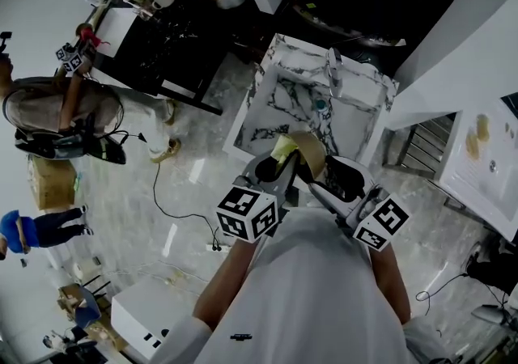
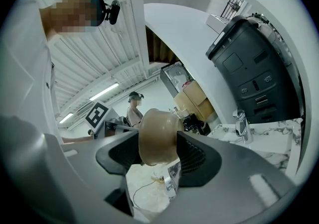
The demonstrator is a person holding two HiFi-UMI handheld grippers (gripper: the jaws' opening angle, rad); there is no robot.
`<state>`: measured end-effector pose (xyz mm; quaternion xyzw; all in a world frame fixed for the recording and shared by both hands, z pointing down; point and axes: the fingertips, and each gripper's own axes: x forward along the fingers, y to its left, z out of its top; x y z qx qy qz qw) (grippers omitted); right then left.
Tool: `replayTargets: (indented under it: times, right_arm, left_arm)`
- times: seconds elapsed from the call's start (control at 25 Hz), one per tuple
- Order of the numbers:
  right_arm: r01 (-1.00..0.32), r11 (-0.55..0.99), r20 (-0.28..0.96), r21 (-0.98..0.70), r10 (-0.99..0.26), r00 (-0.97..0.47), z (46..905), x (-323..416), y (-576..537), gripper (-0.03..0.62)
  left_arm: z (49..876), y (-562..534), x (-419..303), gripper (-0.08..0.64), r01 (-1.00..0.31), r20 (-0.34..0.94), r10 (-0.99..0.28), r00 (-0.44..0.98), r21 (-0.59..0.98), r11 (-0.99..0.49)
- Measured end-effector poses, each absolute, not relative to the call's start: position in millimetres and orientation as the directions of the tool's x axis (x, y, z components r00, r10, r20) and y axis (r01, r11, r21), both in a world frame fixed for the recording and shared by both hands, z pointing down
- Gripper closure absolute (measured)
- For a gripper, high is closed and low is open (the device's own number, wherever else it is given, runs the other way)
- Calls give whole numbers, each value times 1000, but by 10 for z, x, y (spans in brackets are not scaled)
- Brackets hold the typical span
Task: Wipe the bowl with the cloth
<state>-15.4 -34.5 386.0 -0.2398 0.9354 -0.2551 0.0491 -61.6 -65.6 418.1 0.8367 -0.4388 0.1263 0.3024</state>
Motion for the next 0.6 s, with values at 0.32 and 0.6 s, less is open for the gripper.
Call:
replayTargets:
  times: [0.32, 0.6]
  right_arm:
    - [-402, 765, 3, -504, -464, -886, 3801, -195, -365, 344]
    - [-386, 774, -11, -502, -452, -892, 3758, -266, -378, 344]
  left_arm:
    - [4247, -512, -596, 499, -805, 500, -633, 592, 406, -432]
    - [4176, -365, -547, 499, -771, 481, -605, 635, 439, -460]
